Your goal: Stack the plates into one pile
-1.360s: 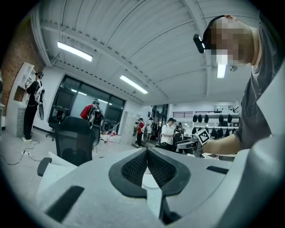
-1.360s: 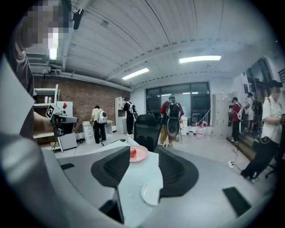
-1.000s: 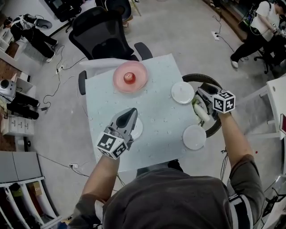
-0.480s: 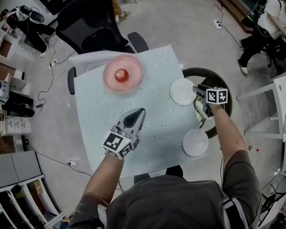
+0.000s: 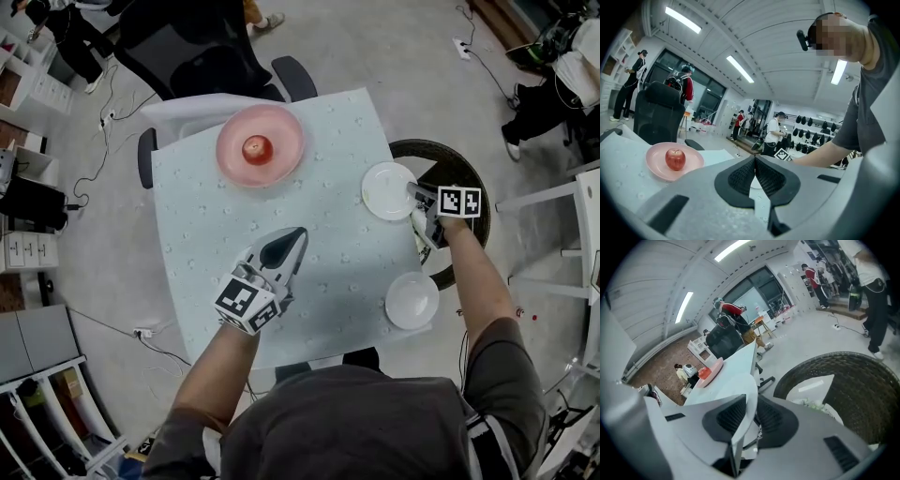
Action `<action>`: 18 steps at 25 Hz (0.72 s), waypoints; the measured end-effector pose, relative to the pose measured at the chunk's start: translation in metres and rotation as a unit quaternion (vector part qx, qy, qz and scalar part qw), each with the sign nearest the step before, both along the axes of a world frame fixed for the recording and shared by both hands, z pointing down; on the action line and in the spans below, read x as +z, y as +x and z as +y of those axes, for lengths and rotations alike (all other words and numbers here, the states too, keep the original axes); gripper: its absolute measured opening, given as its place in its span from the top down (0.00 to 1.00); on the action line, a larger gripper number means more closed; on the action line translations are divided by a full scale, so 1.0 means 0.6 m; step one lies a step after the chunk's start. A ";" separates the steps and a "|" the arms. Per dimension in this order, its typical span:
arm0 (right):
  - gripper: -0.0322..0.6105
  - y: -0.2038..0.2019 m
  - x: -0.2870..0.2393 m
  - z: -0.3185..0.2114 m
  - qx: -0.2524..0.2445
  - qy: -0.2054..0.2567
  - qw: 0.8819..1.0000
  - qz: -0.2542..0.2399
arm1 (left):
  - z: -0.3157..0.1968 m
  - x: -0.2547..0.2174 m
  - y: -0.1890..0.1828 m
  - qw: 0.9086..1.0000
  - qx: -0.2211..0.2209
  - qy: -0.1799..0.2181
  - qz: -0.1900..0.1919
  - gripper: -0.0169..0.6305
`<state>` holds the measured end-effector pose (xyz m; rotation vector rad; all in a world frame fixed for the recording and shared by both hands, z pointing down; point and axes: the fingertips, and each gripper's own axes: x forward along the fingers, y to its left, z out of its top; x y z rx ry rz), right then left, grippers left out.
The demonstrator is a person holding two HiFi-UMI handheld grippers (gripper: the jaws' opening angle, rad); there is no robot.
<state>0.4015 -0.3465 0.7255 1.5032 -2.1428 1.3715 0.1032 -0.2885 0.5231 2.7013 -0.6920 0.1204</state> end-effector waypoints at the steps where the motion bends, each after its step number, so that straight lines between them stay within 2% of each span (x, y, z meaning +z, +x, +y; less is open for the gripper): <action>1: 0.85 -0.001 -0.010 0.002 0.003 0.004 1.000 -0.009 | 0.002 -0.002 -0.005 1.000 -0.001 -0.001 0.002 0.96; 6: 0.94 -0.029 -0.095 0.013 0.007 0.043 0.996 -0.075 | 0.017 -0.021 -0.041 1.000 -0.011 0.003 0.013 0.96; 11: 0.94 -0.077 -0.181 0.032 -0.023 0.068 0.994 -0.082 | 0.040 -0.061 -0.089 0.999 -0.031 0.019 0.029 0.96; 14: 0.94 -0.128 -0.240 0.036 -0.047 0.082 0.992 -0.084 | 0.053 -0.088 -0.129 0.998 -0.044 0.033 0.032 0.96; 18: 0.94 -0.240 -0.299 0.043 -0.106 0.101 0.985 -0.092 | 0.077 -0.114 -0.200 0.996 -0.069 0.057 0.024 0.96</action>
